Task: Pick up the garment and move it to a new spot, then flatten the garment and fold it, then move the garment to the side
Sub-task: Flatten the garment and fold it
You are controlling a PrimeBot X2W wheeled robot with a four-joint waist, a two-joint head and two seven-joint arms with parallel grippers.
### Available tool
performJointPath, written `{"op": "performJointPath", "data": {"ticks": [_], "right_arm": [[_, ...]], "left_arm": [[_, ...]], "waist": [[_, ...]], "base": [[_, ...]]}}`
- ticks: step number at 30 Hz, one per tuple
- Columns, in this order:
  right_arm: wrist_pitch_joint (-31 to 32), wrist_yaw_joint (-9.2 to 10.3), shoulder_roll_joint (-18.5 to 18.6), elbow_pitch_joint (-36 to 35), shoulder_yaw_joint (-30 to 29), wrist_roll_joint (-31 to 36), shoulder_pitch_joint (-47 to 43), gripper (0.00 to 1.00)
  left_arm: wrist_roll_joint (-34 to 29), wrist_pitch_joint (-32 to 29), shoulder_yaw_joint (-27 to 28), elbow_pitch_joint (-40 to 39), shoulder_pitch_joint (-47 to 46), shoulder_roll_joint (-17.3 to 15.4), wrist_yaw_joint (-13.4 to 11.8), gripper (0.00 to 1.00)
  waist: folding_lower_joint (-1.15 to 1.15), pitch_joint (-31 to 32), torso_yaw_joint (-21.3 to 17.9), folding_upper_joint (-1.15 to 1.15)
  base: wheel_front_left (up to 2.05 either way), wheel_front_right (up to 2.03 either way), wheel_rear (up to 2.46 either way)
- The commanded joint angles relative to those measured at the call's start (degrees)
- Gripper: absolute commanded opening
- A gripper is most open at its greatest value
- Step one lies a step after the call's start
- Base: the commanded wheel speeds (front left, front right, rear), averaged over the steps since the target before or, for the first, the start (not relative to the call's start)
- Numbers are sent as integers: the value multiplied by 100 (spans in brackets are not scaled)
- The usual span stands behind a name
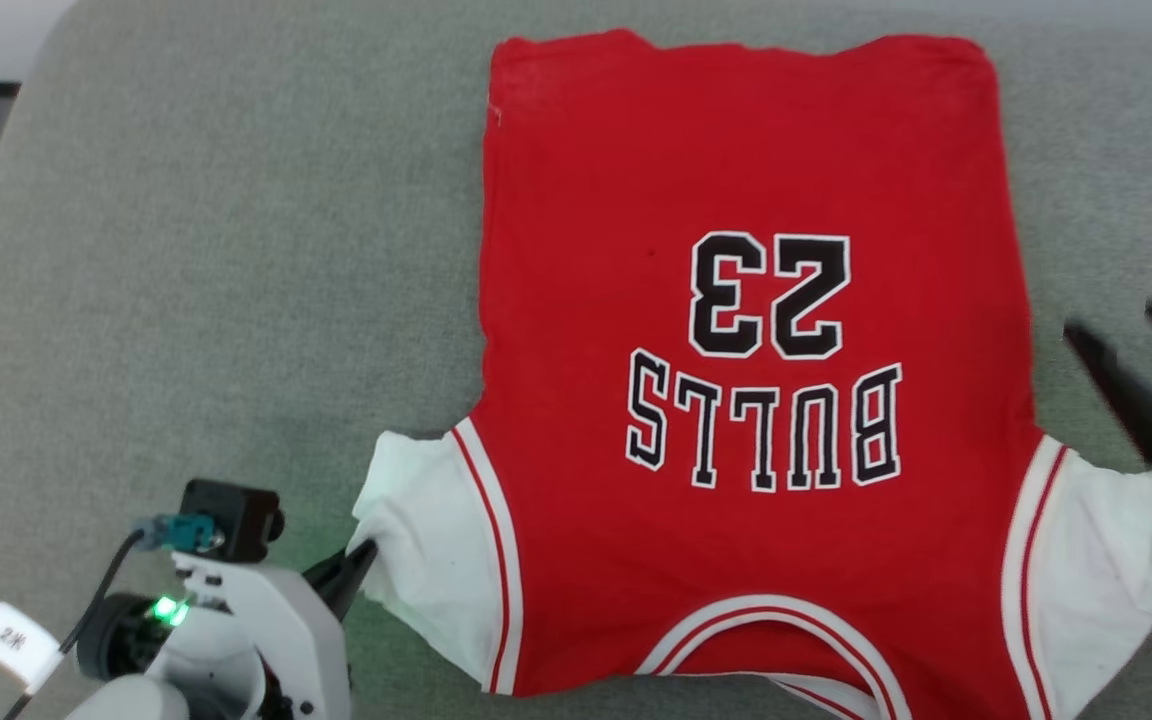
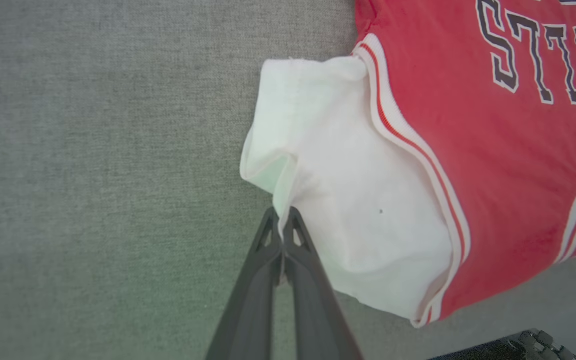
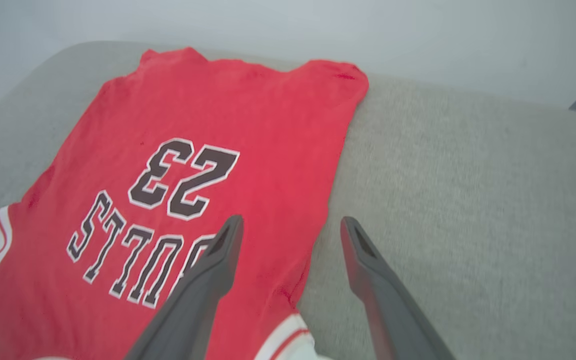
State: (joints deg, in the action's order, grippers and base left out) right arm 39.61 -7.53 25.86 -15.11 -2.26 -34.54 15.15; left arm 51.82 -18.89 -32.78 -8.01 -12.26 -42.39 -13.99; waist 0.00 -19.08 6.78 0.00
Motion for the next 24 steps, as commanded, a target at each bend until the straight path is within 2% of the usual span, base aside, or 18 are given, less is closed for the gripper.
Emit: {"op": "performJointPath", "data": {"ticks": [1, 6, 11, 17, 24], "right_arm": [[-107, 9, -18, 96, 52, 104, 233, 100], [-673, 9, 26, 1011, 303, 528, 1471, 100], [-966, 9, 185, 2292, 570, 768, 2701, 100], [-864, 9, 300, 3889, 767, 1013, 3996, 100], [-625, 9, 261, 5551, 511, 1555, 5111, 100]], "left_arm": [[-75, 36, -17, 37, -94, 41, 57, 0], [-165, 76, -116, 156, -462, 244, 238, 0], [-255, 124, -235, 317, -804, 482, 426, 0], [-312, 196, -386, 621, -1135, 781, 651, 0], [-337, 255, -583, 1000, -1455, 1133, 911, 0]], "waist": [[0, -189, 145, 0], [0, -531, 382, 0], [0, -857, 667, 0], [0, -1177, 1011, 0], [0, -1447, 1401, 0]], "base": [[0, 0, 0], [0, 0, 0], [0, 0, 0], [0, 0, 0], [0, 0, 0]]}}
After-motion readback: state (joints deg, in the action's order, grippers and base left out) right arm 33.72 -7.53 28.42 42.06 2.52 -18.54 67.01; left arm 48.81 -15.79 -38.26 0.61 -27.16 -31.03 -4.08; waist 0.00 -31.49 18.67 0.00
